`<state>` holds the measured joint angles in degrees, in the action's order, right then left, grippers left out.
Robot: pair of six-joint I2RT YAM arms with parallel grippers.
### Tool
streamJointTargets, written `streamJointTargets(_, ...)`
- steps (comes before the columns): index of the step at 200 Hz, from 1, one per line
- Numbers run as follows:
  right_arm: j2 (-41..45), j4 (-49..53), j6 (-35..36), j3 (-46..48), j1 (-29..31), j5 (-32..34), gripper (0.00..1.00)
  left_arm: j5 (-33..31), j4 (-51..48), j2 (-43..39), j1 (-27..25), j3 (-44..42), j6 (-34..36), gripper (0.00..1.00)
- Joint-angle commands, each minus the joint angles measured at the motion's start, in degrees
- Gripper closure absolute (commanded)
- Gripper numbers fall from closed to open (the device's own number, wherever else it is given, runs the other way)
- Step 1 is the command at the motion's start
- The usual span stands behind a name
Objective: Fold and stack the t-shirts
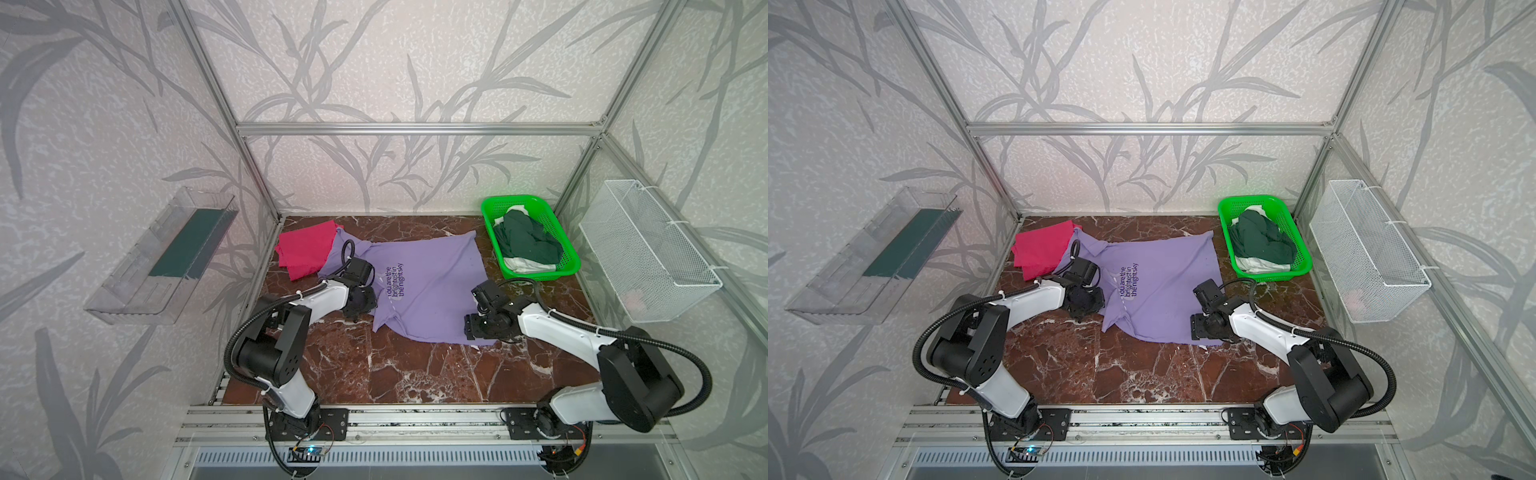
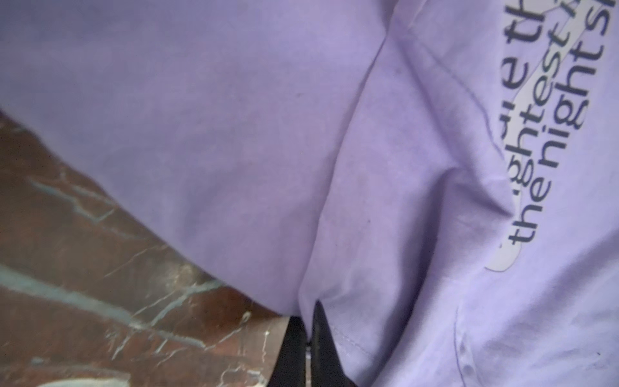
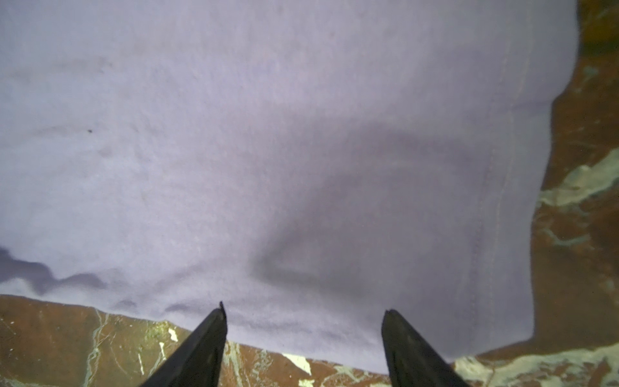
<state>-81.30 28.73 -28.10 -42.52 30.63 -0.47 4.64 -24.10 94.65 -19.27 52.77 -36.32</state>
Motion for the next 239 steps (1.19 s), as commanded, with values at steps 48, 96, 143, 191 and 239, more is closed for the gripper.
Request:
streamJointTargets(48,1.01,2.06,-0.91,-1.16,-1.0,0.51,0.26,-8.17,-27.68,-20.32,-0.07,-4.12,-12.13,1.0)
streamJointTargets(96,-2.29,-0.92,0.6,-0.99,-1.11,-0.6,0.26,-6.03,-26.63,-33.12,0.0,-12.92,-18.15,0.95)
streamJointTargets(143,-7.45,-4.99,5.24,-10.83,0.7,-5.64,0.27,-6.73,-27.66,-26.07,0.46,-10.69,-17.11,0.94)
streamJointTargets(191,-24.77,-8.77,6.27,-30.47,7.31,-12.95,0.28,-5.15,-24.62,-24.7,0.46,-12.54,-16.23,0.95)
streamJointTargets(239,-40.09,-16.74,-1.79,-39.97,11.88,-17.67,0.29,-5.4,-24.41,-24.81,0.46,-13.23,-15.44,0.94)
